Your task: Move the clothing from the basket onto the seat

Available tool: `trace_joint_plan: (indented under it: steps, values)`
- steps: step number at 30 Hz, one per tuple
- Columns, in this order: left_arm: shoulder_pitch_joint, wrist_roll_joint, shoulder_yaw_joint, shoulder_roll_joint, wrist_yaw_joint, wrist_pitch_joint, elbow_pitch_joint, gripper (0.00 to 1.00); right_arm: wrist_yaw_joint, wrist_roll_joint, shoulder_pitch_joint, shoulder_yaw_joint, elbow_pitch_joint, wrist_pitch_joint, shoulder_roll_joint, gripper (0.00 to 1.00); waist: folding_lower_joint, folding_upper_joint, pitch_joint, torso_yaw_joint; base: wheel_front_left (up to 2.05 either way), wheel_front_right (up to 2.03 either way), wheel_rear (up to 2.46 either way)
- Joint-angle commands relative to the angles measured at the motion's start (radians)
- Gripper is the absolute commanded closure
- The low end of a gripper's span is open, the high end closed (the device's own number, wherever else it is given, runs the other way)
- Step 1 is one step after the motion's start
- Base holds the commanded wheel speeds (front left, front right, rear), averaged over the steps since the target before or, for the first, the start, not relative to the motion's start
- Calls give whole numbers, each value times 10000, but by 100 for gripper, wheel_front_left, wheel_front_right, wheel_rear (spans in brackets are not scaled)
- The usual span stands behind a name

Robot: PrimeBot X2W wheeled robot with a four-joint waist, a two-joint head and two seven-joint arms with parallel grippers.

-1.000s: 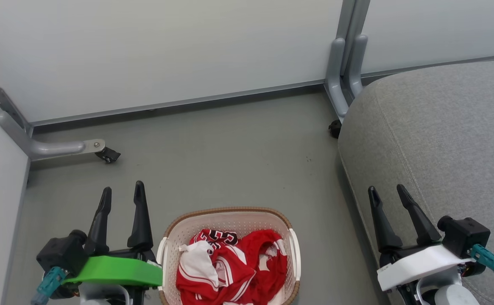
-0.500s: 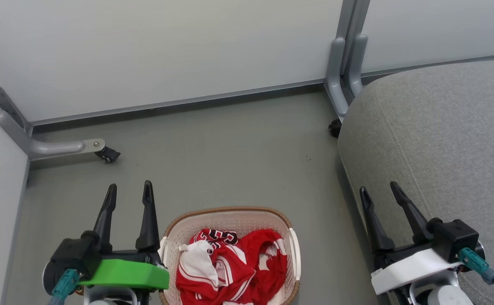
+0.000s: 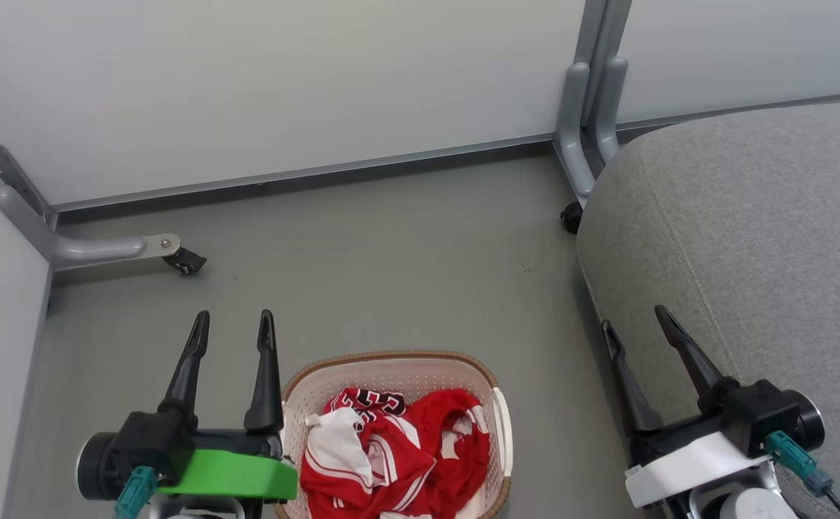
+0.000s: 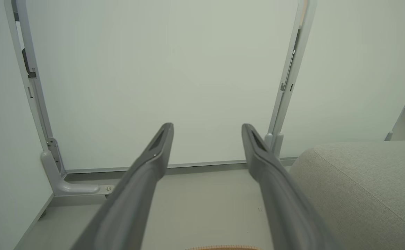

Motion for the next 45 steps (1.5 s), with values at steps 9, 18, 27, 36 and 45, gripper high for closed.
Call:
trace_joint_plan:
  steps: [9, 18, 27, 36, 45]
  values:
    - [148, 716, -92, 68, -16, -219, -9, 0, 0, -751, 145, 87, -174, -233, -64, 0, 0, 0, 12, 2, 0, 0, 0]
    - [113, 789, -115, 68, 8, -212, 60, 0, 0, -685, 135, 11, -180, -235, -62, 0, 0, 0, 41, 3, 0, 0, 0]
    - [208, 179, -16, 65, -39, -210, 402, 0, 0, -647, 147, 5, -144, -235, -62, 0, 0, 0, 61, 6, 0, 0, 0]
    - [-79, 39, -206, 65, -341, -210, 760, 0, 0, -806, -22, -56, -213, -225, -61, 0, 0, 0, 609, -2, 0, 0, 0]
    - [-834, 476, -699, 65, -422, -210, 1505, 0, -1, -982, -512, -229, -283, -225, -61, 0, 0, 0, 1742, -11, 0, 0, 0]
